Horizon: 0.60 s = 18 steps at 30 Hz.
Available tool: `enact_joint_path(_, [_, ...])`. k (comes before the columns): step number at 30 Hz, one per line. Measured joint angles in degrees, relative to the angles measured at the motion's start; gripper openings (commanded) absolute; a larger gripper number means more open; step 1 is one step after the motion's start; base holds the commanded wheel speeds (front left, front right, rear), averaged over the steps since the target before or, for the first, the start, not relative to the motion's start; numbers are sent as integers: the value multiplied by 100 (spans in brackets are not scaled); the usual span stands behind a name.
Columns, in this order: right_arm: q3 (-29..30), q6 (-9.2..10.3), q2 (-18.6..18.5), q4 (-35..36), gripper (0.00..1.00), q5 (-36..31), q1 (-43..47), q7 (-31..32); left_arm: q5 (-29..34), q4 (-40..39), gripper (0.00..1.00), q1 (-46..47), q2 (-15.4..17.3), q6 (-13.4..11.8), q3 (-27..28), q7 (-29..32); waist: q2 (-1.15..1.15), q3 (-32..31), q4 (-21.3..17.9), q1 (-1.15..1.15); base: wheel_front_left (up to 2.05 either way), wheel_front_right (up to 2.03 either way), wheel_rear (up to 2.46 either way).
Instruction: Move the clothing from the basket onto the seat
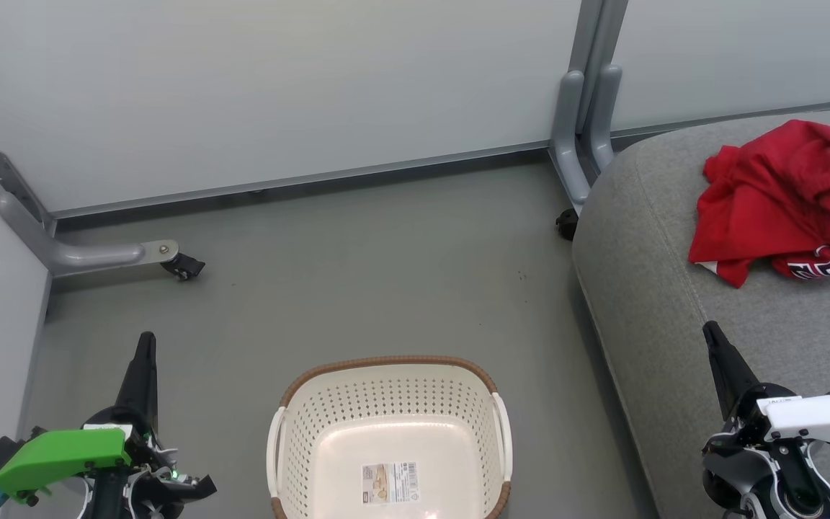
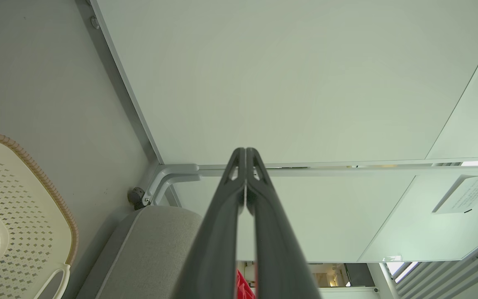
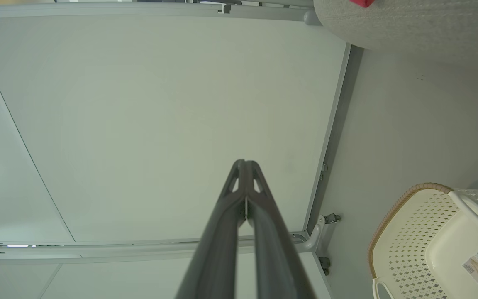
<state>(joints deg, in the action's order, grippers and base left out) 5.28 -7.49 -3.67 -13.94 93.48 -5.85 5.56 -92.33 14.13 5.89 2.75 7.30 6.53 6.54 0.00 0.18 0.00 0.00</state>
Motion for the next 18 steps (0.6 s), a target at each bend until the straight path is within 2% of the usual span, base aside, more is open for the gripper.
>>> enact_joint_path(18, [25,0,18,-1,0,-22,-2,22,0,-1,0,0,0,0,0,0,0,0,0,0,0,0,0])
